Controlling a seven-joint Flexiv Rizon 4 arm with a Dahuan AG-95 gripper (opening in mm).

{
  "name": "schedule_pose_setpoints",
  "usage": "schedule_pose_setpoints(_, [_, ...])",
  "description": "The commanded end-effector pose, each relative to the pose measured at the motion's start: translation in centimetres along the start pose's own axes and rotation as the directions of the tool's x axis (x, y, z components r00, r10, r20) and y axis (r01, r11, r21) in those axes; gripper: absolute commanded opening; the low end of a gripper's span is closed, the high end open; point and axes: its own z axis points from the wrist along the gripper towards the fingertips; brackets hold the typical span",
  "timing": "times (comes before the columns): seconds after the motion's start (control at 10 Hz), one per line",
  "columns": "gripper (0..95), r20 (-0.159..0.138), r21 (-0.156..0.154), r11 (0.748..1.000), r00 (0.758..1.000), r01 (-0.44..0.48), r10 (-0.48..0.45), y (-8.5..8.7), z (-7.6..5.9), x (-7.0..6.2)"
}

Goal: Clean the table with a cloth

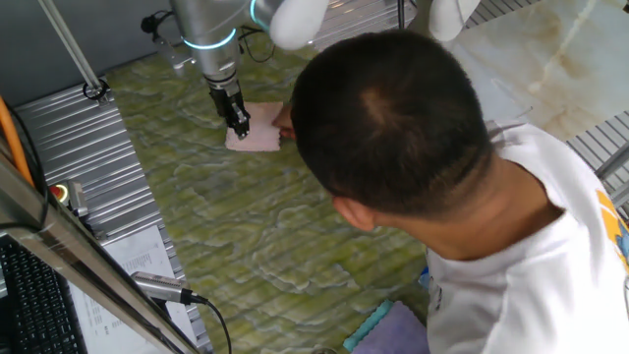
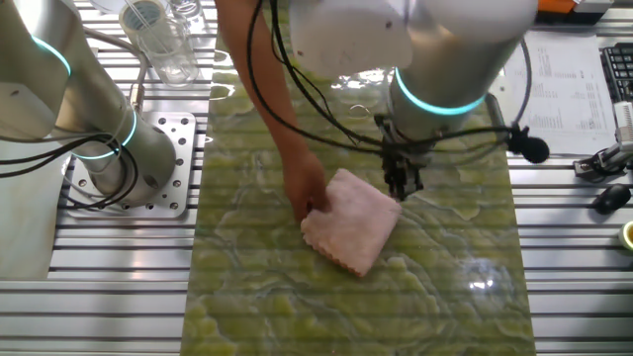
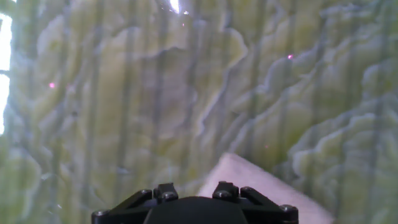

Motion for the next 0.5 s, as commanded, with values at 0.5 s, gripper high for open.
schedule_pose_setpoints(0.5, [76.0,0.011,-0.003,0.996,0.996,0.084,-0.084,-0.7,1.9,3.0])
